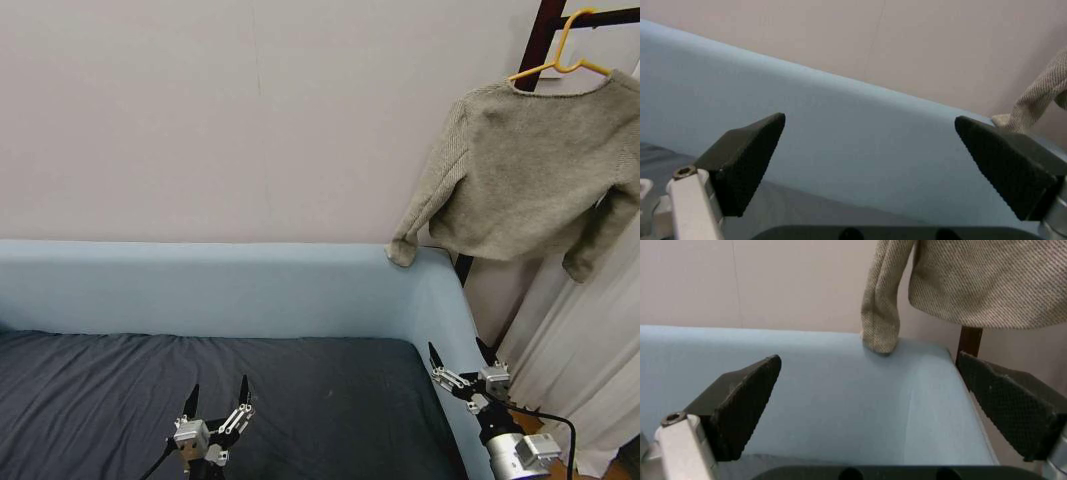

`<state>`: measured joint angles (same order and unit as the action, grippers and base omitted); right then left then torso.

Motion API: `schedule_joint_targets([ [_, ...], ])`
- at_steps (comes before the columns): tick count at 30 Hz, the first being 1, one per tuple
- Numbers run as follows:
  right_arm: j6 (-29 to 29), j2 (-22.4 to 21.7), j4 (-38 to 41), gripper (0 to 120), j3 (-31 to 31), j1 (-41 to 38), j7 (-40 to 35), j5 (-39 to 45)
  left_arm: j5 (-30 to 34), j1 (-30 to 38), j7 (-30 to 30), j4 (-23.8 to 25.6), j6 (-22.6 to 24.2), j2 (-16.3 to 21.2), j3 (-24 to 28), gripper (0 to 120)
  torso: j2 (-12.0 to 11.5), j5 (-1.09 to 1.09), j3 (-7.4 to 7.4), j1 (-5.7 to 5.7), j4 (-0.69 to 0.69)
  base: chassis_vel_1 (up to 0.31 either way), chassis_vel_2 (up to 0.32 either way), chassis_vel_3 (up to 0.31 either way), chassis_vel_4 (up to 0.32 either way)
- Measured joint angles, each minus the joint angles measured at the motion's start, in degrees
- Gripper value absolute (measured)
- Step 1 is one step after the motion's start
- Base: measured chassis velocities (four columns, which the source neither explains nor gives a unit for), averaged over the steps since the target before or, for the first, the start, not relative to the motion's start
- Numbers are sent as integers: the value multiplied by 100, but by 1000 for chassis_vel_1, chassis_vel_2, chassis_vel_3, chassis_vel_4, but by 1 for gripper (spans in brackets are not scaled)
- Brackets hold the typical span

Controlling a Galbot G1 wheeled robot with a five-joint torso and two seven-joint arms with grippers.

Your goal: Pick up the clothes from the sofa and hang them on the clothes hanger.

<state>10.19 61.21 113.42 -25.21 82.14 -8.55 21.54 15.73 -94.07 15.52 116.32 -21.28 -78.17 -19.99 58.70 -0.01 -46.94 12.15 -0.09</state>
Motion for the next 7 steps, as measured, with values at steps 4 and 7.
schedule_joint_targets([
  [4,-4,-1,0,100,1,-3,-1,3,2,1,0,0,1,1,0,100,0,0,0,0,0,0,0,0,0],
  [7,-5,-3,0,100,3,-6,-2,6,3,2,0,0,2,3,0,100,0,0,0,0,0,0,0,0,0],
])
